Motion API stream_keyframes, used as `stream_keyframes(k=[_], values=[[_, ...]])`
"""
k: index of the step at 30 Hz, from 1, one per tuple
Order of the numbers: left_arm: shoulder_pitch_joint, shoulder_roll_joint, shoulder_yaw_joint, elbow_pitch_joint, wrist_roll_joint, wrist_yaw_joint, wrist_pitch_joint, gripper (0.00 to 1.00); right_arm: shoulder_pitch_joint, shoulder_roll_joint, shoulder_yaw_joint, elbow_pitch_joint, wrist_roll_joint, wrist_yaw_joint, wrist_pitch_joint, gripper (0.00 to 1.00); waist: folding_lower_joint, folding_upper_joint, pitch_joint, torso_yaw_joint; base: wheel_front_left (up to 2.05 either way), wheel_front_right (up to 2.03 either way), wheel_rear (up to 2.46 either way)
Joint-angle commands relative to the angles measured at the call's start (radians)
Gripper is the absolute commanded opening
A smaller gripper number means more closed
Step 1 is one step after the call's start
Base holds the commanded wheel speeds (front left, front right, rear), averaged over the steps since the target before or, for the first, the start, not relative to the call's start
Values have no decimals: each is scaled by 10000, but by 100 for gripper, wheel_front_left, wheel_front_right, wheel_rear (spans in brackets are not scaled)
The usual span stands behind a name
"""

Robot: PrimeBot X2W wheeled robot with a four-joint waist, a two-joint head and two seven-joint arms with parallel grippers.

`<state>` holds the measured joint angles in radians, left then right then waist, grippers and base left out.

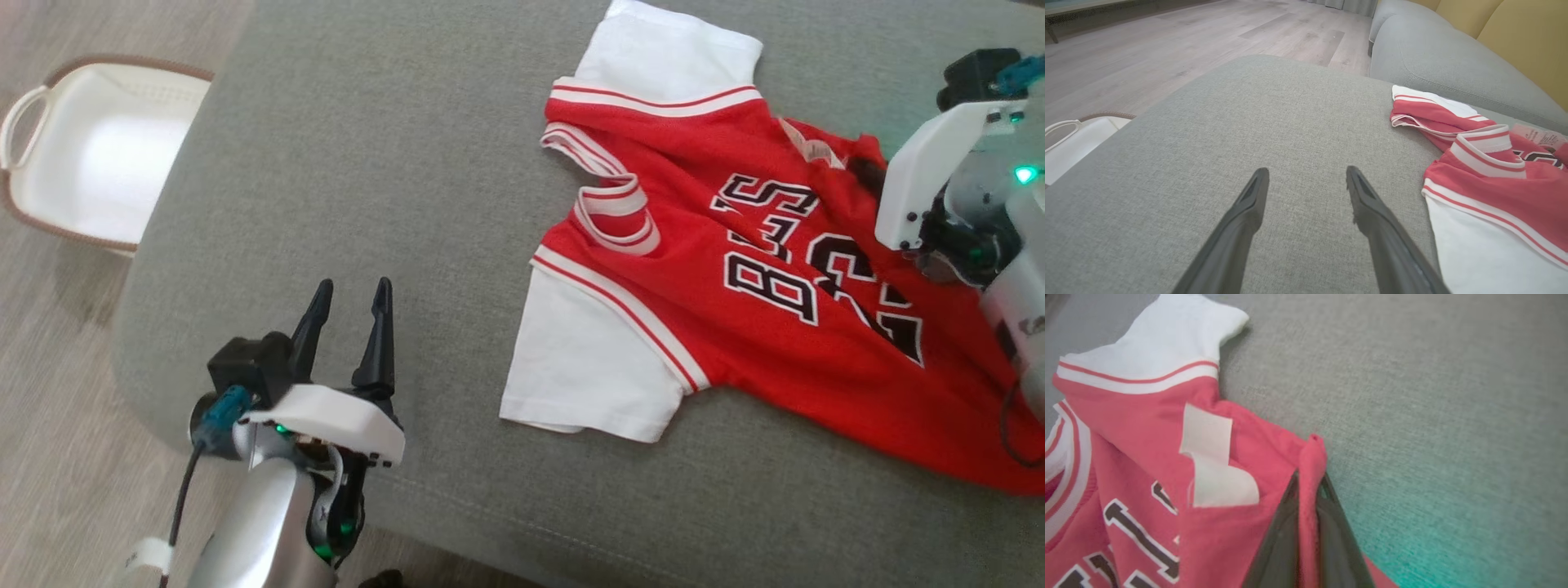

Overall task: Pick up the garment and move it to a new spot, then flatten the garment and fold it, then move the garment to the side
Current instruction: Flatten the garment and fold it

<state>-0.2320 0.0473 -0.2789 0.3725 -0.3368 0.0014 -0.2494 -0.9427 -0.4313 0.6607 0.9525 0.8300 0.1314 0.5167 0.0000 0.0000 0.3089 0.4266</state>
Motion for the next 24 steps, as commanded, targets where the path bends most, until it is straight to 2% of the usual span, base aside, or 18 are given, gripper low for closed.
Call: stream_keyframes(k=[1,6,9,17,18,19,20,21,22,24], values=[[-331,86,388,-337,101,22,-122,100,29,-42,147,-61,-54,-7,-404,0,0,0,-70,-149,0,0,0],[-319,102,483,-325,204,-34,-123,100,-517,-154,-66,447,-176,-7,-1980,0,0,0,-209,-549,0,0,0],[-397,104,471,-359,280,-98,-123,100,-1073,-450,-376,1067,-350,-7,-3129,0,0,0,-37,-705,0,0,0],[-779,87,329,-445,416,-146,-123,100,-2099,-1265,-570,2067,-715,-7,-4469,0,0,0,835,-489,0,0,0],[-807,86,333,-445,423,-146,-123,100,-2178,-1309,-608,2221,-753,-7,-4707,4,0,0,872,-476,0,0,0],[-831,85,340,-434,428,-145,-123,100,-2242,-1308,-656,2360,-775,-7,-4971,17,0,0,888,-474,0,0,0],[-849,85,357,-413,436,-135,-123,100,-2278,-1252,-728,2467,-754,-7,-5267,39,0,0,870,-497,0,0,0],[-855,89,380,-387,448,-120,-123,100,-2288,-1171,-837,2558,-700,-7,-5636,91,0,0,821,-543,0,0,0],[-860,95,398,-370,462,-115,-123,100,-2272,-1088,-910,2672,-690,-7,-5983,100,0,0,740,-608,0,0,0],[-857,110,436,-336,477,-135,-124,100,-2166,-877,-908,2832,-793,-7,-6596,100,0,0,488,-782,0,0,0]])
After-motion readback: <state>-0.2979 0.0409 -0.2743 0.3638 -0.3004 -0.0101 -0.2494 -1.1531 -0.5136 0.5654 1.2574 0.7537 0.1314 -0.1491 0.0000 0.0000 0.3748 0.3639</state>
